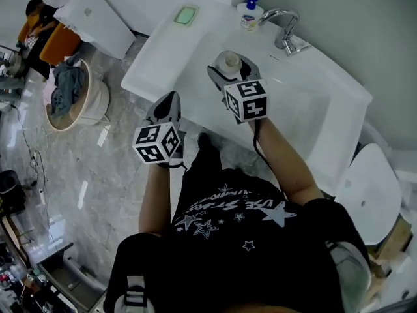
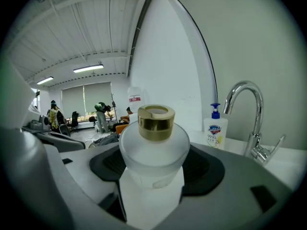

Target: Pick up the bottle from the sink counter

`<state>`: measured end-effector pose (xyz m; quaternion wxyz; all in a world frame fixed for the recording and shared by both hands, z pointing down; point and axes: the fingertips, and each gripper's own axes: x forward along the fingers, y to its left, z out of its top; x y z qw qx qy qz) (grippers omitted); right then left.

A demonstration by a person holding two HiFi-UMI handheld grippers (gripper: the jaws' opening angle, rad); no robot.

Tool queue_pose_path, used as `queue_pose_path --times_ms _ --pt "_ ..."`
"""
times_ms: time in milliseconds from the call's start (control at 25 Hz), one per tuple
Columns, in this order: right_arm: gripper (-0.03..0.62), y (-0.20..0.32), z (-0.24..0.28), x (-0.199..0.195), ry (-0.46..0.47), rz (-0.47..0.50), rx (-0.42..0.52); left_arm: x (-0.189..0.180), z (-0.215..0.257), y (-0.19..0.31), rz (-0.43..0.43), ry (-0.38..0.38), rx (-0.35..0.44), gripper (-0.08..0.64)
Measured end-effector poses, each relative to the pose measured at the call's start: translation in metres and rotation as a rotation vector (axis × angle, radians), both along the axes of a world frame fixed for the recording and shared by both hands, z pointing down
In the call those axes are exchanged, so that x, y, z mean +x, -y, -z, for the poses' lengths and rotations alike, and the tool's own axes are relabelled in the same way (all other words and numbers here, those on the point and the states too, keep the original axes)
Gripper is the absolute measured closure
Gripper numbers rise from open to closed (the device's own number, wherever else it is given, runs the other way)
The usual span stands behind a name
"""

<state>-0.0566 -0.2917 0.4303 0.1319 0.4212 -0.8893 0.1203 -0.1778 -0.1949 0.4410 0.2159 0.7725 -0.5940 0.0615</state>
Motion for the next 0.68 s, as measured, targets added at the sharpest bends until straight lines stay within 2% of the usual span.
queue_pose_path --times_ms 360,680 --pt "0.27 -0.07 -0.009 0.051 -0.011 0.017 -0.009 0.03 0.003 -0.07 0.066 0.008 0.019 0.552" --pt "0.27 -0.119 0.005 0.087 -0.027 0.02 -0.005 0.06 0.02 -0.124 0.08 0.005 0.035 0.552"
